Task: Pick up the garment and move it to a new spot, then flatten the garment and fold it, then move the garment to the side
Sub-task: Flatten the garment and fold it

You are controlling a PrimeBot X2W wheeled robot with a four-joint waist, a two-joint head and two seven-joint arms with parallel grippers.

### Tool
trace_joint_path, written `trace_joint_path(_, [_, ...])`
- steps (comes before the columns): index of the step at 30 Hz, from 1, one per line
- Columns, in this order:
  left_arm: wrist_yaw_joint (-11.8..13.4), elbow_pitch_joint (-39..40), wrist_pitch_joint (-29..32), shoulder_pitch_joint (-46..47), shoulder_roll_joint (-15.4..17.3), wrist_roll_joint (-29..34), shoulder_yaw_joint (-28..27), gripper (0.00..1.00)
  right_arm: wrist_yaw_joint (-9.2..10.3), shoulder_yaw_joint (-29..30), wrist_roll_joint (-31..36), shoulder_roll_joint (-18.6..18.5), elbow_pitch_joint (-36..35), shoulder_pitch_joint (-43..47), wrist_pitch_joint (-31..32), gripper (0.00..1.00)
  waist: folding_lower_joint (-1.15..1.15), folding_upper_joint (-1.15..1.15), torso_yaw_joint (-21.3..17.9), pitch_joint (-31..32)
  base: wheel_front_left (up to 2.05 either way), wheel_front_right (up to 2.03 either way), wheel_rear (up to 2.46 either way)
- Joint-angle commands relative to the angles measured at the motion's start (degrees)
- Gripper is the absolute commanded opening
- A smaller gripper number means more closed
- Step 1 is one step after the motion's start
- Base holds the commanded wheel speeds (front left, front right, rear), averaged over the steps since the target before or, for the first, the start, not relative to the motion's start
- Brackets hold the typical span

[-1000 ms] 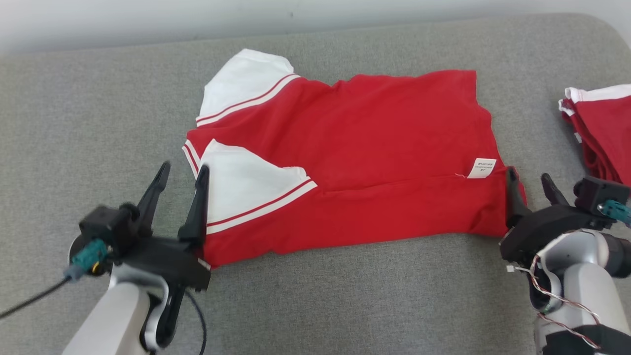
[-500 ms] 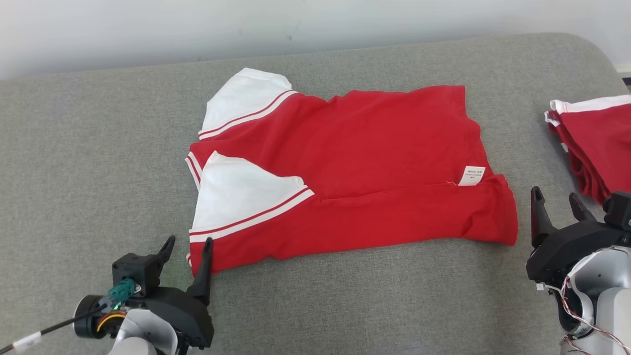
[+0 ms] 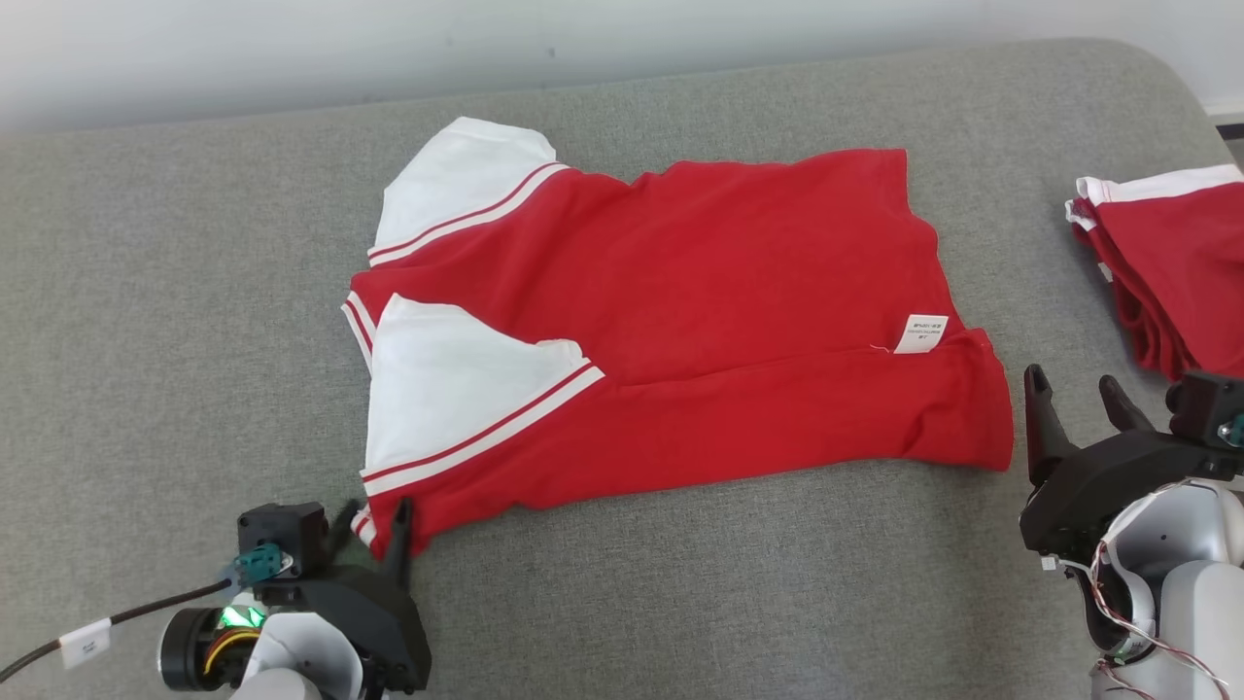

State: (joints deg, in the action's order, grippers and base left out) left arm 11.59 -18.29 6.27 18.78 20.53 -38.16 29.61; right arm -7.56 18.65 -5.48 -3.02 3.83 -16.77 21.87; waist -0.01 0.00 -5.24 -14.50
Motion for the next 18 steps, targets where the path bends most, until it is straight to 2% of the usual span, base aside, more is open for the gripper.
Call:
trace_joint_path(1, [-0.53,-0.58,1.91,-1.04,-0.21,-0.42,1.20,0.00,0.14,-0.19,1.46,0.25,0.07,-0.12,0.97,1.00,0.01,0.00,-0.06,-0.29,0.00,0.00,0.00])
trace_joint_path(10, [0.02,1.49,1.54,-1.70,1.24,-0.55,0.72,0.00,0.14,-2.24,4.48,-0.68,3.11,-1.34,8.50,1.00,0.01,0.00,0.22,-1.65,0.00,0.00,0.00])
trace_joint_path(18, [-0.31,2.16,0.52,-0.89,1.40,0.00,0.96,0.00,0.14,-2.17,5.91,-1.44,9.03,-4.46,9.97,1.00,0.01,0.00,1.10,-2.47,0.00,0.00,0.00])
